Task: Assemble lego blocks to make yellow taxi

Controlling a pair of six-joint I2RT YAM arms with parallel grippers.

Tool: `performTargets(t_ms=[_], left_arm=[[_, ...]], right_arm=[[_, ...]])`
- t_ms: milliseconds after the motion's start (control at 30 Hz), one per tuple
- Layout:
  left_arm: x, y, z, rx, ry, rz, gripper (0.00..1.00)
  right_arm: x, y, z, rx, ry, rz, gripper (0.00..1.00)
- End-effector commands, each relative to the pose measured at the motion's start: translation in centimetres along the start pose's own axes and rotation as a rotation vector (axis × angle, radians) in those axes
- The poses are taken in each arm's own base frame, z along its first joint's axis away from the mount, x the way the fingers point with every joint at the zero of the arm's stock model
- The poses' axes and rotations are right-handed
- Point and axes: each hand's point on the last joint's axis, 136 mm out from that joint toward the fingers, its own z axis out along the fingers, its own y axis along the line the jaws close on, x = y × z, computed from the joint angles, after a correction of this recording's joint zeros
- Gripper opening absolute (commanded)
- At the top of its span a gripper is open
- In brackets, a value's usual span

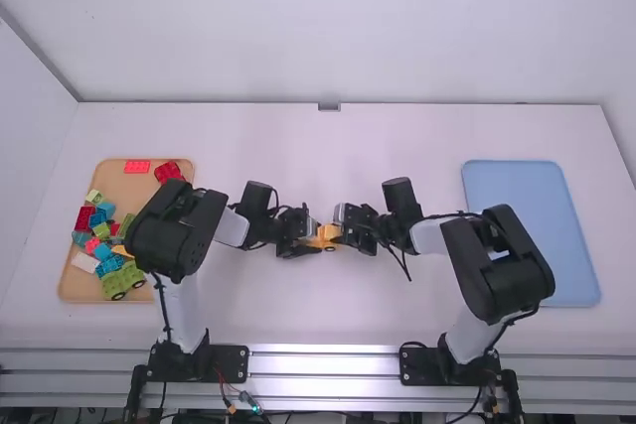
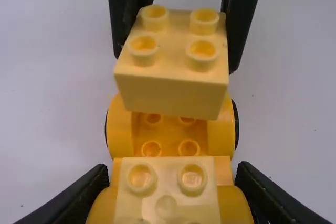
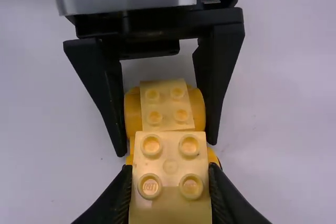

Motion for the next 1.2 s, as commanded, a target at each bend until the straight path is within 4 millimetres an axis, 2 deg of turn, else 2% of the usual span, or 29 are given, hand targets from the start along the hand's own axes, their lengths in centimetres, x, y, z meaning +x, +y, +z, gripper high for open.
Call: performTargets(t_ms=[0,333,500,667,967,1167], left_arm=[[0.4,-1.1,0.3,0.037,-0.002,0.013,0.40],[0.3,-1.7,0.6,0.058,0.001,0.013,0.43],[0.3,-1.6,0.6,0.056,-0.001,0.017,0.43],[0.4,-1.8,0.6,0.063,0.004,0.005,0.43],[0.4,-1.7,0.6,0.061,0.003,0.005,0.44],[0.3,-1.9,0.7,0.067,0.002,0.011,0.44]], right_arm=[[0.3,0.4,0.1,-0.016,-0.002,0.015,0.02],[0.5,2.0,1.4,-0.053,0.055,-0.022,0.00],[1.6,1.4,1.4,-0.014,0.117,0.006,0.00],[1.1,1.8,1.4,-0.036,0.088,-0.013,0.00],[1.5,0.9,0.9,-0.006,0.092,0.003,0.00],[1.3,1.3,1.1,-0.019,0.093,-0.008,0.00]])
